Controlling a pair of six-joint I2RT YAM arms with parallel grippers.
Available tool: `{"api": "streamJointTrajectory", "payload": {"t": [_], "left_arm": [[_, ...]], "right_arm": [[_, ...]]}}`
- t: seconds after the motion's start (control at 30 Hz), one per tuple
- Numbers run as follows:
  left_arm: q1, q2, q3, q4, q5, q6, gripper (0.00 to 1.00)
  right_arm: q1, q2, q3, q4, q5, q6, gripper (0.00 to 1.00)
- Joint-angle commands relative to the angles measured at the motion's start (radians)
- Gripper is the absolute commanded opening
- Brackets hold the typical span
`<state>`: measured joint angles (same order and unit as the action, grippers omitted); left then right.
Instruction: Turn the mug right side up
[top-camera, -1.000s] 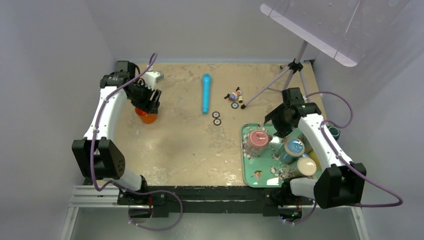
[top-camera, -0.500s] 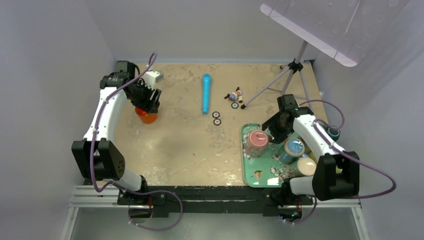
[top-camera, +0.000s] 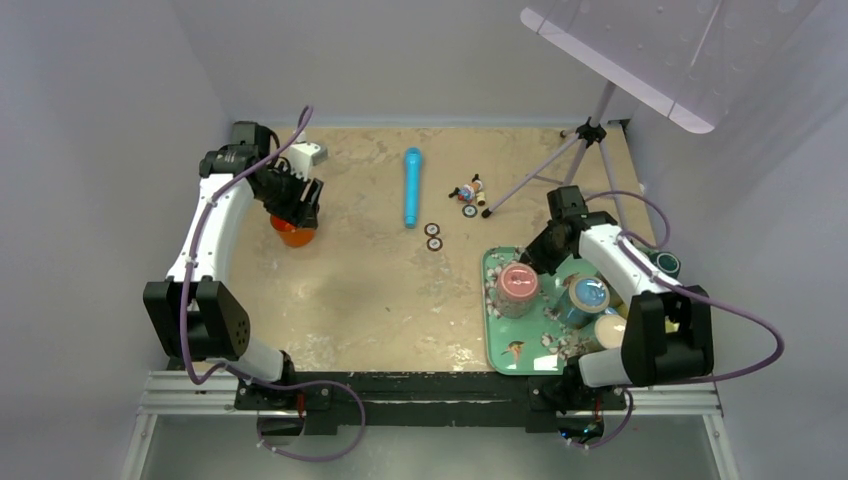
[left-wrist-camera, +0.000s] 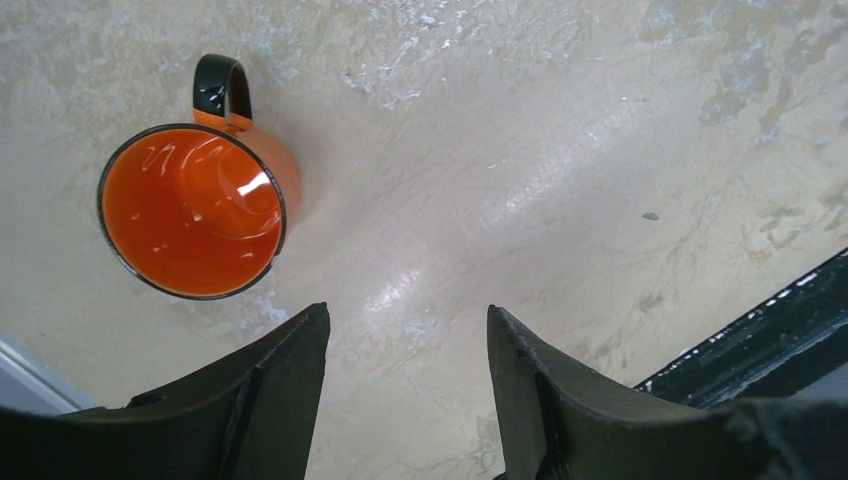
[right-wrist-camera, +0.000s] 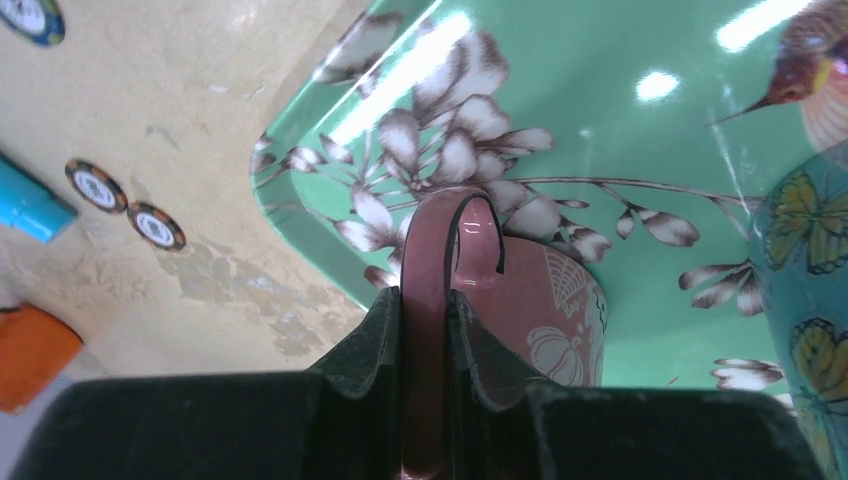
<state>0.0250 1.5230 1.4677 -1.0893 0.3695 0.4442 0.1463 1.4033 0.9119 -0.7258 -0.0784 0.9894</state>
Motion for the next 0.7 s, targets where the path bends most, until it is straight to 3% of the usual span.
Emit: {"api": "streamJointTrajectory", "payload": {"t": [0.0,0.17,0.33,0.47,0.67], "left_arm": [[-0.002,-0.044,0.077,-0.084,0.134,-0.021,0.63],[-0.017,-0.098,0.15,-0.183,0.348,-0.031,0.64],[-0.108,-0.141,0.169,-0.2,0.599,-0.066,0.69],[-0.218,-0.119,0.132,-0.151,0.58,-0.107,0.69],[-0.242,-0.108,0.088,-0.078,0.585,-0.165,0.68]], "right_arm": [[0.076,-0.071,0.074,0.043,-0.021,-0.127,0.0],[0.233,-0.191,0.204,0.083,-0.082,-0.241,0.0],[0.282,-0.29,0.231,0.201,-0.153,-0.273,0.0],[0.278,-0.208,0.225,0.061,-0.027,-0.285,0.0],[0.285,-0.199,0.144,0.136,0.011,-0.274,0.0]]}}
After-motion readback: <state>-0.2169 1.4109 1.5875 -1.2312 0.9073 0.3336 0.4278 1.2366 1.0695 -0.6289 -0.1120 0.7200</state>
